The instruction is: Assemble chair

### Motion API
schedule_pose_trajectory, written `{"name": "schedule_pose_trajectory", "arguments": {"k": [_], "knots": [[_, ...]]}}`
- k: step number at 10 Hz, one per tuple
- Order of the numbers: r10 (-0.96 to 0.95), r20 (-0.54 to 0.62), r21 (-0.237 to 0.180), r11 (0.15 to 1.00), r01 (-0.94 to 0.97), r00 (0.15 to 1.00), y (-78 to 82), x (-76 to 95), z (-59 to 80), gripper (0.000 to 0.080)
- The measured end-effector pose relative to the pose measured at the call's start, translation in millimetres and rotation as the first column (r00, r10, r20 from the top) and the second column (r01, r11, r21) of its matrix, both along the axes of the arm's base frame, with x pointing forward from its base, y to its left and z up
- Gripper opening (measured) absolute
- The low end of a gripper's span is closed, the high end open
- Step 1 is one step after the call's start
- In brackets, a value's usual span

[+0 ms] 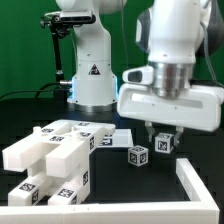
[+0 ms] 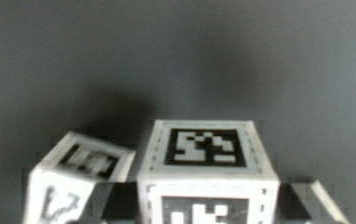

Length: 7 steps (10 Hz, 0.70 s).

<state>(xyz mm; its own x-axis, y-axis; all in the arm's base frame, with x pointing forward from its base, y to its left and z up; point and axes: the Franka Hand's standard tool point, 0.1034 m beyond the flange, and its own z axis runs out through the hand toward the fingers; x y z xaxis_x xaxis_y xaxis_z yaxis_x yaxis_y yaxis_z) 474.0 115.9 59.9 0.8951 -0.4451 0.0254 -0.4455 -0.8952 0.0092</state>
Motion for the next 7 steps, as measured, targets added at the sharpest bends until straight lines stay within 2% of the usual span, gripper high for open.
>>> {"name": "schedule_pose_trajectory", "arguments": {"k": [1, 2, 7], "knots": [[0.003, -0.020, 0.036, 0.999, -0.002, 1.000, -14.2, 6.5, 26.6, 0.0282], [-0.009, -0.030, 0.052, 0.999, 0.011, 1.000, -20.8, 13.9, 43.0, 0.0282], [-0.018, -0.031, 0.047, 0.999, 0.019, 0.999, -22.3, 18.4, 44.3, 0.0284]]}}
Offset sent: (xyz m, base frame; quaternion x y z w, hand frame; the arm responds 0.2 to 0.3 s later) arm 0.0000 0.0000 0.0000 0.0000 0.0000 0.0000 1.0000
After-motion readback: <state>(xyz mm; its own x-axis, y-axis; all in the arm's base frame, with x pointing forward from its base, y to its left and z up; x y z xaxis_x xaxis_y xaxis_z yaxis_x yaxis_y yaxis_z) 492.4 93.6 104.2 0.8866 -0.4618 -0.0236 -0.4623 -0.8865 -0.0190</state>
